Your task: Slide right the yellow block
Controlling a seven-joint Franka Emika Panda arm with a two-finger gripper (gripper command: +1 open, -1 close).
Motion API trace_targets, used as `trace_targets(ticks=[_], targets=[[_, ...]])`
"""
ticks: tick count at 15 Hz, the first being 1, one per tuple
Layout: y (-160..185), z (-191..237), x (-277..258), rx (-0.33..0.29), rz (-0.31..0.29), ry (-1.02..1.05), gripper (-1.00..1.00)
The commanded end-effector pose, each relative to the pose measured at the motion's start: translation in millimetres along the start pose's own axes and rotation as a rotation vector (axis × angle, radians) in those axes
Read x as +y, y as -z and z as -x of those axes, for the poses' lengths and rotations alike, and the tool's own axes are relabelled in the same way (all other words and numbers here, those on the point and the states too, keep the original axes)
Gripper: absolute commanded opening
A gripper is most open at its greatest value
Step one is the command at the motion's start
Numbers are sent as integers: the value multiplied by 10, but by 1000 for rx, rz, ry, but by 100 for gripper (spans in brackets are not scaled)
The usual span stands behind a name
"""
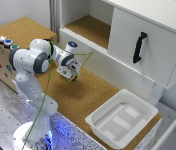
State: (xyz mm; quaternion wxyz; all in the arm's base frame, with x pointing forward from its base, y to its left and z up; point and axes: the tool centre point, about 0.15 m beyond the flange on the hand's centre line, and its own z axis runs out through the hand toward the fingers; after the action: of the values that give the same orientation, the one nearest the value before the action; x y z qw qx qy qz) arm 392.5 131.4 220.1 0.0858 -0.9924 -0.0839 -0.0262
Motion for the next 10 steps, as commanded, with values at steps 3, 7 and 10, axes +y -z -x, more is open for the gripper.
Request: trace_targets(ticks=[3, 7, 10], targets=[[131, -33, 326, -19, 102, -34, -100], [123, -187, 428, -17, 157, -59, -100], [196, -259, 581, -27, 182, -78, -100]])
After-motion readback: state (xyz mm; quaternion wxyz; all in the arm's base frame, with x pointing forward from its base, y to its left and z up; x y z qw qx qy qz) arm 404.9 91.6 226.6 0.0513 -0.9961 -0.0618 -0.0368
